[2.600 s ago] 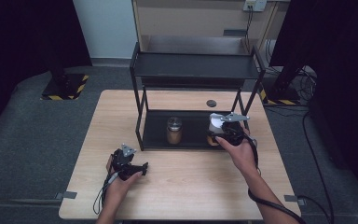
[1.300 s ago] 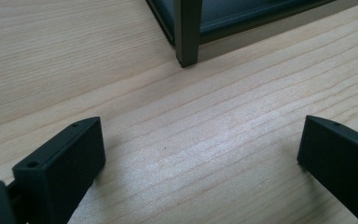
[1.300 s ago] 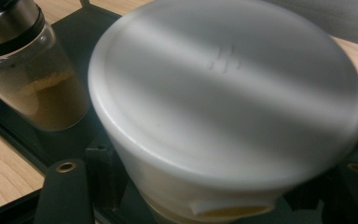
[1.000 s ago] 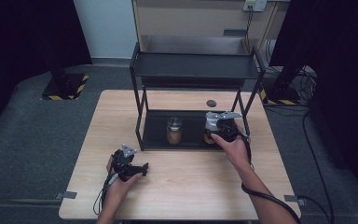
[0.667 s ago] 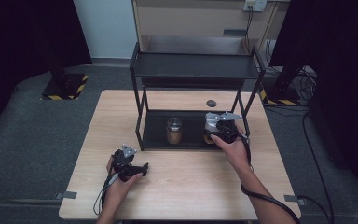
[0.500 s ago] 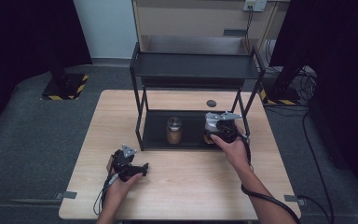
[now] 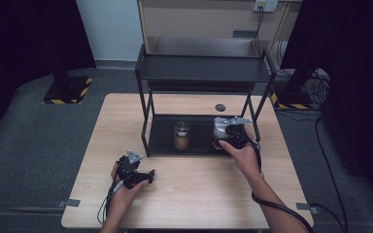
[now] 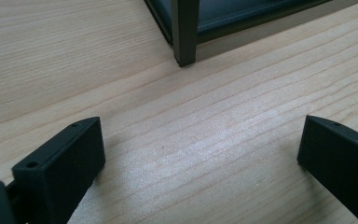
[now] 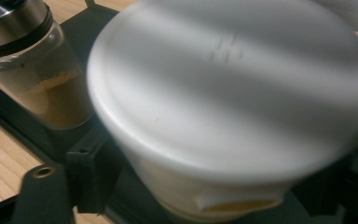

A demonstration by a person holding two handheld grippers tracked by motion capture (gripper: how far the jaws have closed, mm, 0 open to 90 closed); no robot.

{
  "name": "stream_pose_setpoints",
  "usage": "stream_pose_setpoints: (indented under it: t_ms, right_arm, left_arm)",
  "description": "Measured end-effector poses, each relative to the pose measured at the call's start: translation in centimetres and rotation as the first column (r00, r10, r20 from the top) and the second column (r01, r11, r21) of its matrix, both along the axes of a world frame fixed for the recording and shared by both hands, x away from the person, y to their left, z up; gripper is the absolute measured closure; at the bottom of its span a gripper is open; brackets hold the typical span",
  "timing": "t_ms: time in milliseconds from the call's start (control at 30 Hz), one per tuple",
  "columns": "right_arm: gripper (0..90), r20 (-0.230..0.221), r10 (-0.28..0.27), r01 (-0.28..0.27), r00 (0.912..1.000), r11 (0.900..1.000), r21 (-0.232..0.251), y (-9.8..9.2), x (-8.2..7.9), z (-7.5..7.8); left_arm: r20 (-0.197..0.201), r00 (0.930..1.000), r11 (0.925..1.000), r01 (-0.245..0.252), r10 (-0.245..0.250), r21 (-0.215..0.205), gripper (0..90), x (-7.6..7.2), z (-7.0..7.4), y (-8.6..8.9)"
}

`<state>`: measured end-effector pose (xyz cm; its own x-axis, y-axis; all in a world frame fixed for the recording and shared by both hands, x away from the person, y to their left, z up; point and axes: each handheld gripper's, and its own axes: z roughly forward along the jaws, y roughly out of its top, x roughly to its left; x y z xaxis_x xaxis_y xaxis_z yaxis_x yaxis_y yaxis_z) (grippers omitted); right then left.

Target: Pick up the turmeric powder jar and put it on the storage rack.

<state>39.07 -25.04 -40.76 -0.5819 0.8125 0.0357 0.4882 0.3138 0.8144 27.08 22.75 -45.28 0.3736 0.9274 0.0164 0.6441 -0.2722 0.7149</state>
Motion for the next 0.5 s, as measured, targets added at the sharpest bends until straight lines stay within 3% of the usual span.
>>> stream_pose_setpoints:
  t_ms: [133,500]
  right_arm:
    - [9.9,-0.006,-0.009,0.009,0.9999,1.000,-0.001,0.0,-0.6,0.1]
    - [5.7,-0.035,-0.010,0.011,0.9993,1.000,0.012,-1.1,-2.6,0.5]
  left_arm:
    - [0.000,1.0000,1.0000,0.000,0.000,0.000,0.0,0.0,0.0,0.0]
    - [-0.001,1.0000,1.0000,0.001,-0.001,-0.002,0.0,0.0,0.0,0.0]
